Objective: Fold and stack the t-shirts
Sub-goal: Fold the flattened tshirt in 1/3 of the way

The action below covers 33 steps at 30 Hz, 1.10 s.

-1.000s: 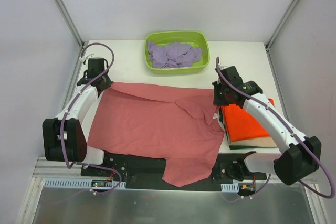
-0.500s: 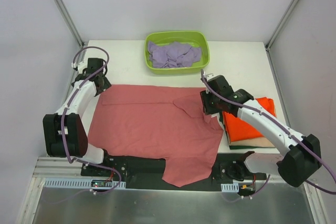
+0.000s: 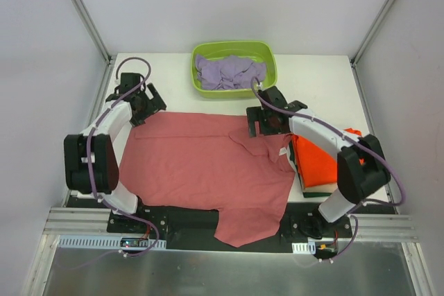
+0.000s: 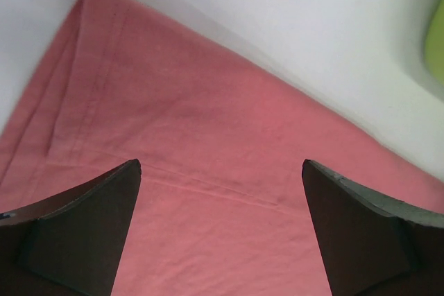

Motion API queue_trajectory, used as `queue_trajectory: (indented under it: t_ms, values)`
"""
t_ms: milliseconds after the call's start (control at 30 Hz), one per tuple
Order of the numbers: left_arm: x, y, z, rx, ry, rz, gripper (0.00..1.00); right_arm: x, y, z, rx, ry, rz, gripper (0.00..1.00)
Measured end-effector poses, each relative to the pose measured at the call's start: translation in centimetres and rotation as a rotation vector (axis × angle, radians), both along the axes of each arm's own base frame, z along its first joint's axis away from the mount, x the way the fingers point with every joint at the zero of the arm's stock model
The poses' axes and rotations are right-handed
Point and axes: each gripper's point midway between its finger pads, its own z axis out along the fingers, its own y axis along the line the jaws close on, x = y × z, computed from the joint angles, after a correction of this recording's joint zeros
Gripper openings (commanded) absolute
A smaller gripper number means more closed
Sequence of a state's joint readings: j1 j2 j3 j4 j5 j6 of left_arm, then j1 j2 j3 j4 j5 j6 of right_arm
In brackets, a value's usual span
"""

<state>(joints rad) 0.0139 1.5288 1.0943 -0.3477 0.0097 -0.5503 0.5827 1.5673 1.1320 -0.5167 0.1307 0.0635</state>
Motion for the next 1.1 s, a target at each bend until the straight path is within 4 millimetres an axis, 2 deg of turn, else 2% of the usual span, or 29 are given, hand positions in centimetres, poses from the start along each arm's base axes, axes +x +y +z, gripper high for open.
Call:
queue_trajectory:
  t_ms: [67,167,300,467,633,900,1100]
  values:
    - [0.4,-0.5,-2.4,-0.025,0.056,-0.016,0.99,1.5,0.5,-0.9,0.024,0.018,-0.032,0.97]
    - [0.1,-0.5,-5.1,-0.029,0.13,-0.015,0.99,2.3,0.3,-3.0,0.042,0.074,-0.082,0.98]
    - [-0.2,0.2,-6.7,-0.028,0.175,0.009,0.99,2.4,-0.7,-6.7,0.051,0.187,-0.154,0.99]
    - [-0.1,2.5,-7.9,0.002,0.206,0.083,0.99,5.2,-1.3,-6.3,0.124,0.19,-0.249,1.0]
    - [1.0,3.6,-7.9,0.001,0.21,0.128,0.99,7.8,-2.6,-6.1,0.186,0.194,-0.34,1.0]
    - [5.1,3.9,-7.6,-0.007,0.18,0.132,0.99,11.9,-2.8,-5.7,0.211,0.155,-0.353,0.99]
    - [6.2,4.1,-6.9,-0.001,0.159,0.135,0.99,13.1,-3.5,-5.3,0.144,0.099,-0.262,0.98]
